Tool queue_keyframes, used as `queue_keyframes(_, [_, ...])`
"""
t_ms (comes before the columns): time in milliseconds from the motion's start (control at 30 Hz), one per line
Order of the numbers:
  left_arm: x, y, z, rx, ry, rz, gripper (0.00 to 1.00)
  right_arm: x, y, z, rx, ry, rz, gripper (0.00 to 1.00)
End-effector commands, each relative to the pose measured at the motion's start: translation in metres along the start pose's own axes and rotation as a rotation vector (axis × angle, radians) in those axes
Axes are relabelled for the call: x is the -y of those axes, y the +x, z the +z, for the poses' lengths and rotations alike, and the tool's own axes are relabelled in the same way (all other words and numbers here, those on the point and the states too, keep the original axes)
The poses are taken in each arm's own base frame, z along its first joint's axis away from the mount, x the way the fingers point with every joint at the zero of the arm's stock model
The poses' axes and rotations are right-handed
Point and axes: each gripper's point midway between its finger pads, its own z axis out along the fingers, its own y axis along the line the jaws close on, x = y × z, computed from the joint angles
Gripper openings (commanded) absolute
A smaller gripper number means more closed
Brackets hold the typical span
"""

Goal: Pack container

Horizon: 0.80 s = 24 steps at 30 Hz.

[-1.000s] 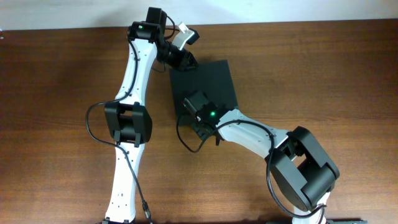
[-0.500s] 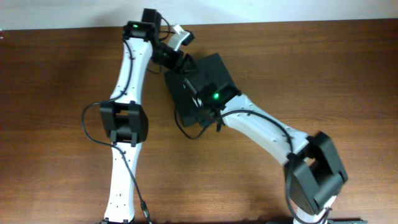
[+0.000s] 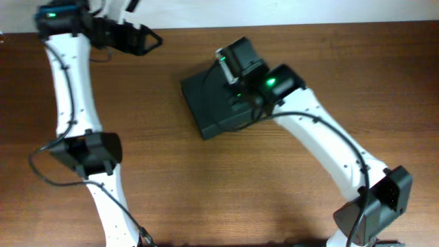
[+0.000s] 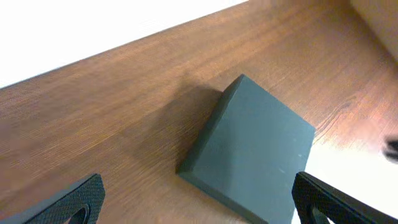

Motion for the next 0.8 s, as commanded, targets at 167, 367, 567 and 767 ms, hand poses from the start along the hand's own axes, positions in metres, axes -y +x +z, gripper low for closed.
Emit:
queue_keyframes(167, [0.004, 0.011, -0.029, -0.015, -0.001, -0.077, 0.99, 0.095, 0.016, 0.017, -0.057, -0.078, 0.336, 0.14])
queue_keyframes(367, [-0.006, 0.021, -0.03, -0.062, -0.062, -0.088, 0.99, 0.117, 0.037, 0.043, -0.127, -0.173, 0.442, 0.14])
queue_keyframes(567, [-0.006, 0.02, -0.03, -0.059, -0.065, -0.084, 0.99, 0.117, 0.063, 0.087, -0.241, -0.165, 0.461, 0.13])
queue_keyframes(767, [-0.007, 0.02, -0.03, -0.059, -0.066, -0.084, 0.99, 0.108, 0.083, 0.113, -0.327, -0.196, 0.474, 0.11])
